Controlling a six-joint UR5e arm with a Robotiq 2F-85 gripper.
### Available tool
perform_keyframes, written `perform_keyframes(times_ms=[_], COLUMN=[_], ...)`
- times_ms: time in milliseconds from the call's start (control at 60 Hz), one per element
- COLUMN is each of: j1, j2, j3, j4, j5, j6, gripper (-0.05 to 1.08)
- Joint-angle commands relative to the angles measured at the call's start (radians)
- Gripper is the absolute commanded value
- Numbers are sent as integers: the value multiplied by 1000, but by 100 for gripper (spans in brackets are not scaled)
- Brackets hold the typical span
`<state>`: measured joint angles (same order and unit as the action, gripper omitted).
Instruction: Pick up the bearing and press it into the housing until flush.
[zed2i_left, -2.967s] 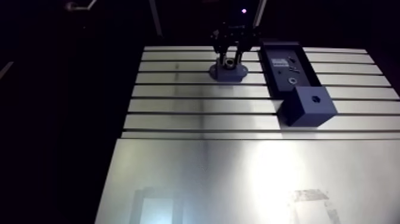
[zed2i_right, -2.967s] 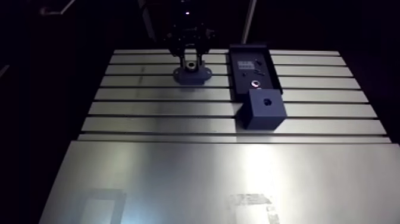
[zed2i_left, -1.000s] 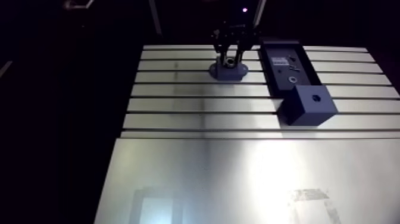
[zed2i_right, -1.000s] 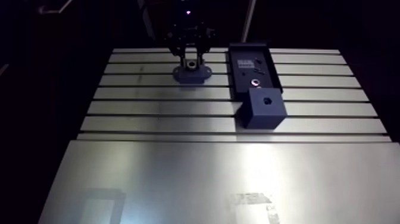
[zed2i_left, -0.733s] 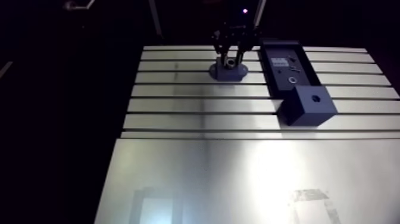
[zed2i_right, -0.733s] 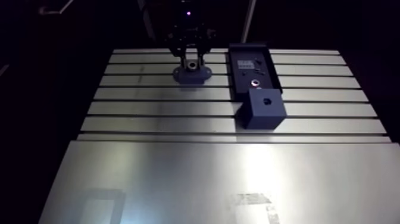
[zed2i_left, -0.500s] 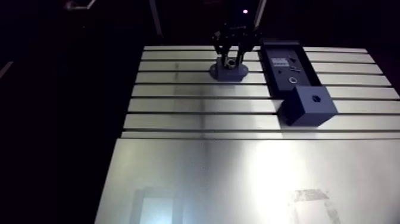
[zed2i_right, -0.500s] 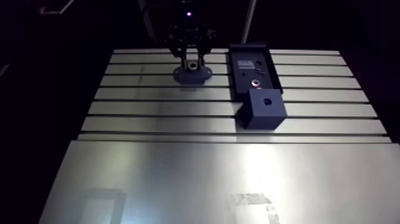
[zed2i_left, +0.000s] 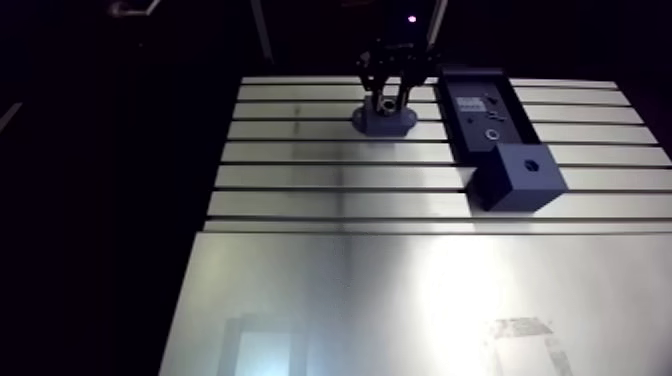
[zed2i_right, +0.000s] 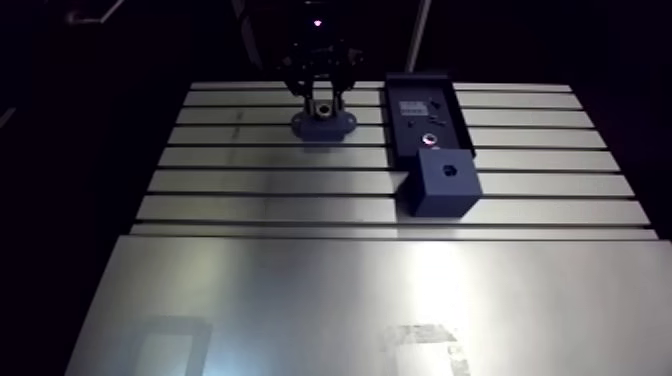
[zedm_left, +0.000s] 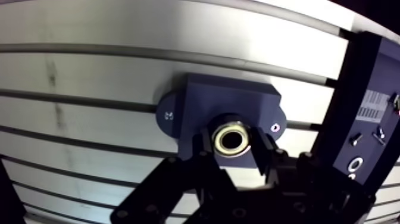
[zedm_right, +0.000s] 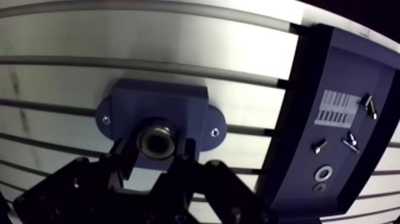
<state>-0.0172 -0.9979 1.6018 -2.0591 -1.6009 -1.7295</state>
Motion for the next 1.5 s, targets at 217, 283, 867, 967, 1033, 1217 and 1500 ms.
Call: perform_keyframes(times_ms=[217, 283, 867, 967, 1033, 1217, 1500], j1=[0, 0, 0, 0, 2, 1, 0], j2=[3, 3, 2, 2, 2, 2, 3], j3=[-4, -4, -7, -4, -1, -1, 0], j4=[0, 0, 1, 1, 1, 1, 1], j5=[2, 2, 5, 3, 3, 3, 5], j6=[0, 0, 0, 0, -1, -2, -2], gripper=[73, 73, 73, 73, 73, 73, 73])
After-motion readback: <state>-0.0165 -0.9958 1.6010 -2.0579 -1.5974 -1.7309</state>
